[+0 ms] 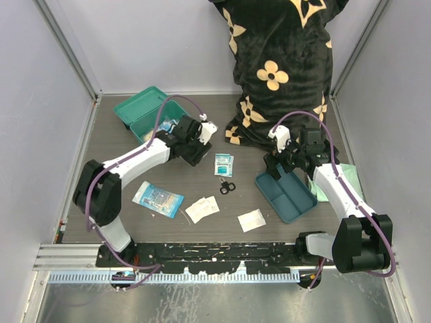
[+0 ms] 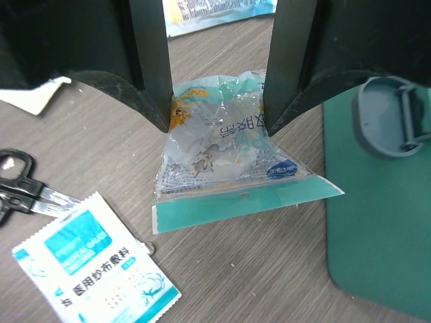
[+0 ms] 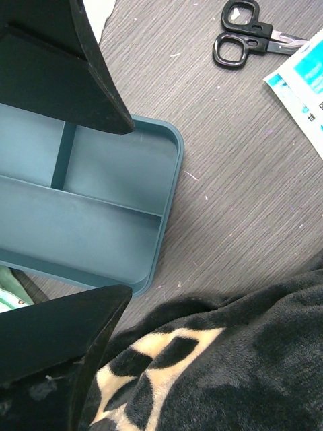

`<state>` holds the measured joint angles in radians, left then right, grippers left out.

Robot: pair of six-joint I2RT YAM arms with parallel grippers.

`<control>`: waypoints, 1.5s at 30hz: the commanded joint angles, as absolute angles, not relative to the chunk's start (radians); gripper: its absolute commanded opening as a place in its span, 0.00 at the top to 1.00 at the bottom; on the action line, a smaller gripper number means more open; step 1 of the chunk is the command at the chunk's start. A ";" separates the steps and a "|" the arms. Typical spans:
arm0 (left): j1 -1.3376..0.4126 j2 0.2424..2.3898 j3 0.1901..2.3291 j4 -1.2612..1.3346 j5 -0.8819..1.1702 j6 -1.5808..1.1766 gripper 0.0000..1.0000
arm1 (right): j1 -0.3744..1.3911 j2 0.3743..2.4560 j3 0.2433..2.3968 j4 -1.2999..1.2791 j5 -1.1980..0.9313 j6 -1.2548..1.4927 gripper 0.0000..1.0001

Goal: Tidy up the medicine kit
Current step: Pick up the medical item at the center of the board, then place the medical item at the medicine box.

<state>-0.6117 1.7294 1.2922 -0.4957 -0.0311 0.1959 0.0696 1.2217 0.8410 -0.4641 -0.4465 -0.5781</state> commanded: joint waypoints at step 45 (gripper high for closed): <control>-0.112 2.036 1.851 -0.884 0.142 0.702 0.47 | 0.067 1.223 0.852 -0.449 -0.457 -0.596 0.00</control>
<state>-0.1207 2.0281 1.8076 -0.8429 0.1524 0.6563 0.0696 1.2240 0.8410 -0.4648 -0.4465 -0.5819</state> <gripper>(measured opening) 0.533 0.999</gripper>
